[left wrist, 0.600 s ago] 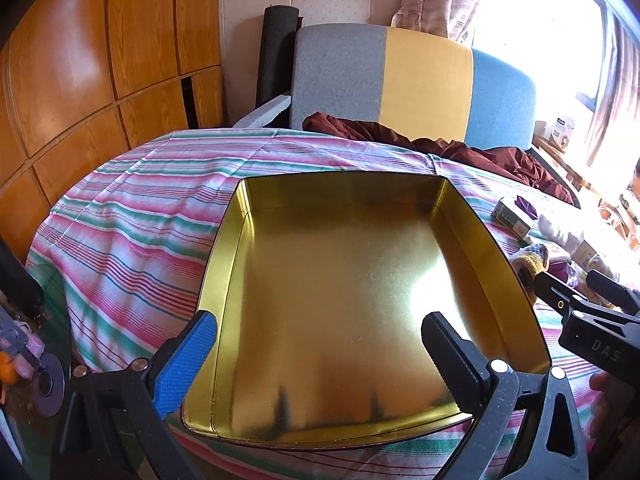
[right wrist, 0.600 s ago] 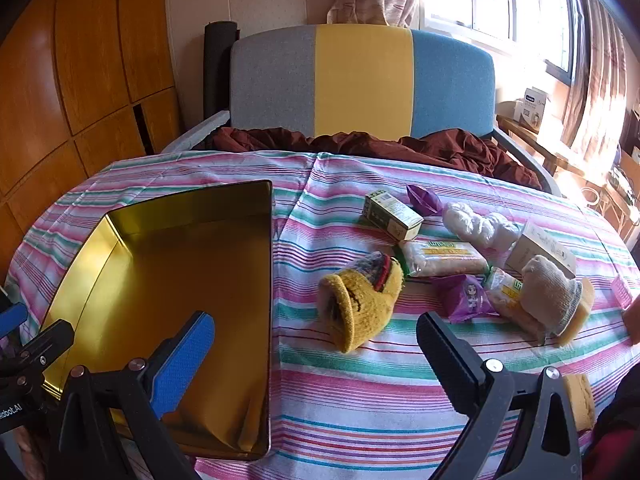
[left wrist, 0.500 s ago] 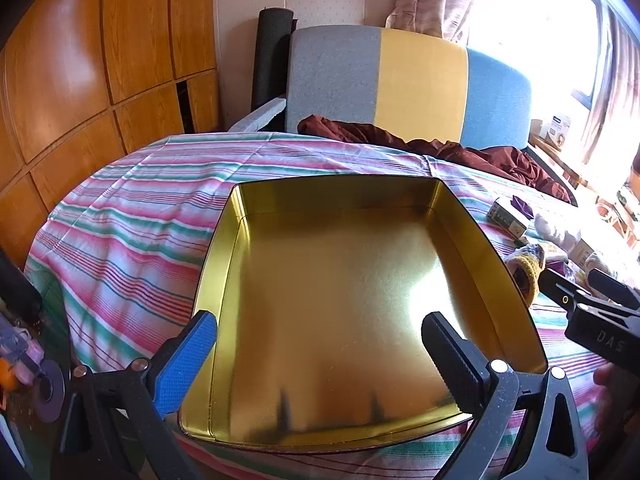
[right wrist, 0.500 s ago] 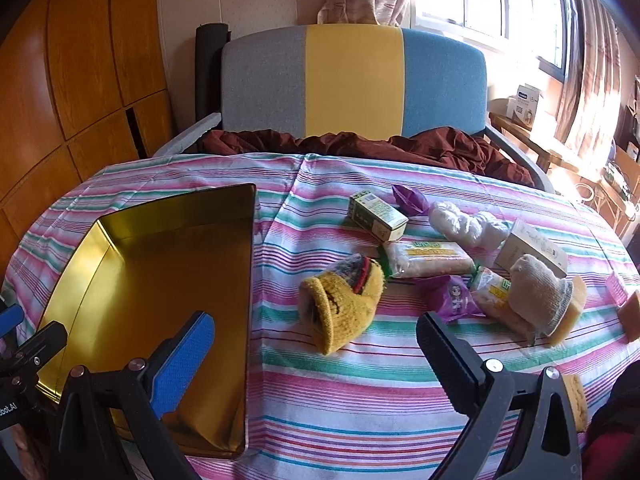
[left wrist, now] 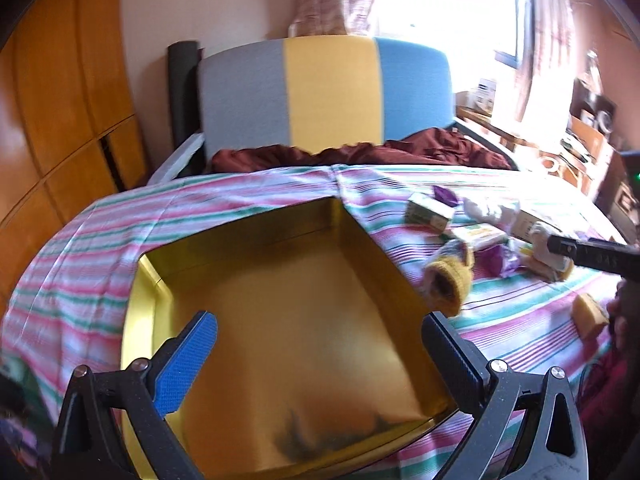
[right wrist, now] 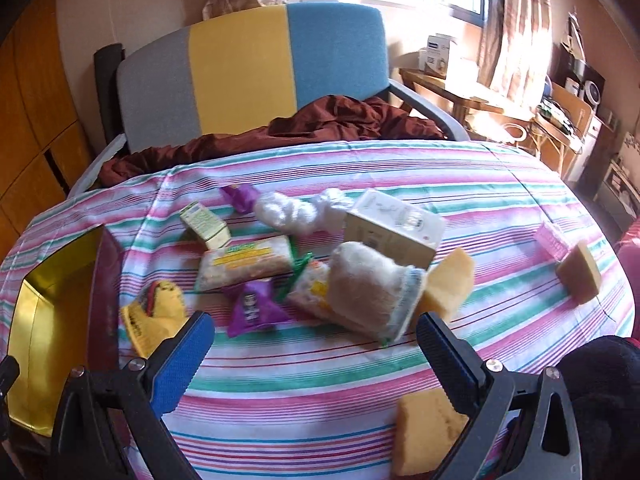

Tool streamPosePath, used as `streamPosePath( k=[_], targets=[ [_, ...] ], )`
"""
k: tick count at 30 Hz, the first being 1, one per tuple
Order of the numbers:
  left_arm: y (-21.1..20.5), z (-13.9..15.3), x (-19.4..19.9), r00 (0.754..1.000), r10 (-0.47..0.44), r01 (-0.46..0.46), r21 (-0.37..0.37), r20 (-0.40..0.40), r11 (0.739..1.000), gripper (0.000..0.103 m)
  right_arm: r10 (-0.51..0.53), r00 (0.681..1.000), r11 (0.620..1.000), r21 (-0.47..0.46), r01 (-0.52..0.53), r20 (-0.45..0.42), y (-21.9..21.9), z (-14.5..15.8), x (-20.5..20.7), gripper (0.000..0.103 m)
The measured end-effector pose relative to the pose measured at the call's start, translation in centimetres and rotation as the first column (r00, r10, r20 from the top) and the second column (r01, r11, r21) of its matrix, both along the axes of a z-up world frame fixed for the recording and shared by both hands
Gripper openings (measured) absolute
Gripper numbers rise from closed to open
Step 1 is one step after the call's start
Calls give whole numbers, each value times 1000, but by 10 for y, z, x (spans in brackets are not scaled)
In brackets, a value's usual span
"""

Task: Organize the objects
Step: 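Move the left tool toward the yellow knitted slipper on the cloth, then grasp the yellow slipper with the left tool while the right tool grasps a yellow sponge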

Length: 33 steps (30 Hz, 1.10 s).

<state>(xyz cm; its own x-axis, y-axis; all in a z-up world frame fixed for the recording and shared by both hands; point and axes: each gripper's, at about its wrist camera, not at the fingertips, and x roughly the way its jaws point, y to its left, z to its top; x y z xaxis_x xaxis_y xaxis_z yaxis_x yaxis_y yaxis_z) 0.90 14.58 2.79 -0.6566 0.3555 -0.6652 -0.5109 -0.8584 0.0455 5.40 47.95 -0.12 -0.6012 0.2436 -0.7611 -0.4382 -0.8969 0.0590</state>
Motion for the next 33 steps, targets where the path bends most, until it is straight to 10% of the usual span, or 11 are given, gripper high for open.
streamPosePath(
  k=[15, 33],
  targets=[
    [133, -31, -30, 947, -309, 319, -136, 92, 938, 101, -261, 955, 906, -378, 192, -142, 92, -12, 32, 103],
    [184, -80, -61, 918, -283, 343, -198, 278, 918, 46, -265, 959, 891, -405, 203, -101, 96, -19, 28, 103]
  ],
)
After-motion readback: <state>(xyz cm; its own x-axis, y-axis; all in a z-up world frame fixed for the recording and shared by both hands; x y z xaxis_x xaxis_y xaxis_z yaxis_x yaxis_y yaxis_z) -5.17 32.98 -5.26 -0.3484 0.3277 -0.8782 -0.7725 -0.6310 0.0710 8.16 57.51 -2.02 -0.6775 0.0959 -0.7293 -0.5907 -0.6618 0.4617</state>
